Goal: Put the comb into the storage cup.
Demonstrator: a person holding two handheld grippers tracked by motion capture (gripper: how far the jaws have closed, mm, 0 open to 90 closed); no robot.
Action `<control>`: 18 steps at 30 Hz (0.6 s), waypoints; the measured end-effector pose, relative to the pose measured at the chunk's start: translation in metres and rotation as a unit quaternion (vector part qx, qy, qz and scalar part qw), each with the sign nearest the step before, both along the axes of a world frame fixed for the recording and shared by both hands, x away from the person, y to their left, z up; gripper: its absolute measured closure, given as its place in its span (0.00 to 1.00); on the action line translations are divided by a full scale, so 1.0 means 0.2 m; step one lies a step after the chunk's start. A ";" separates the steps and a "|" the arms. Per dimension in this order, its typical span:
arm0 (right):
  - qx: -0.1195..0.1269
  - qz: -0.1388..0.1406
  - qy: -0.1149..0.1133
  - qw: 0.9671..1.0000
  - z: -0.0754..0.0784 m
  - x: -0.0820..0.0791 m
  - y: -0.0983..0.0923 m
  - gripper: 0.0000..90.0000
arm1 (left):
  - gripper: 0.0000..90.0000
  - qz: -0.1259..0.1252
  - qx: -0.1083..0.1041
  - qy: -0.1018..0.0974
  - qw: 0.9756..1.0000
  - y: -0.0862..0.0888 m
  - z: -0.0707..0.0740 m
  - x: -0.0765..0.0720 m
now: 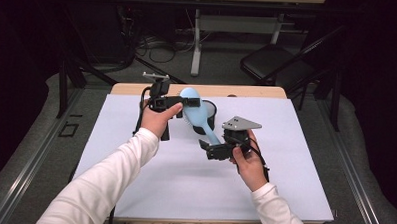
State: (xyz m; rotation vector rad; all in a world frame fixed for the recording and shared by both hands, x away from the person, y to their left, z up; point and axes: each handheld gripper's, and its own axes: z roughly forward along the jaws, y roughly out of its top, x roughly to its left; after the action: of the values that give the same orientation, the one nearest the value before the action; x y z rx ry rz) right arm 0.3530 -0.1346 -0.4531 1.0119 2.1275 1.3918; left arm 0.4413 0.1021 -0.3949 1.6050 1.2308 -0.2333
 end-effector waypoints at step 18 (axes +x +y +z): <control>0.003 0.008 -0.001 1.000 0.00 0.00 -0.01 0.00 | 0.55 -0.005 0.010 -0.045 0.999 0.01 0.01 0.01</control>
State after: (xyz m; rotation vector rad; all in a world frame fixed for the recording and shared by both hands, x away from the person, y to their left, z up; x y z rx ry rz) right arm 0.3524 -0.1372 -0.4528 0.9983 2.1362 1.4076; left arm 0.4431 0.1035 -0.3929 1.6217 1.1595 -0.1530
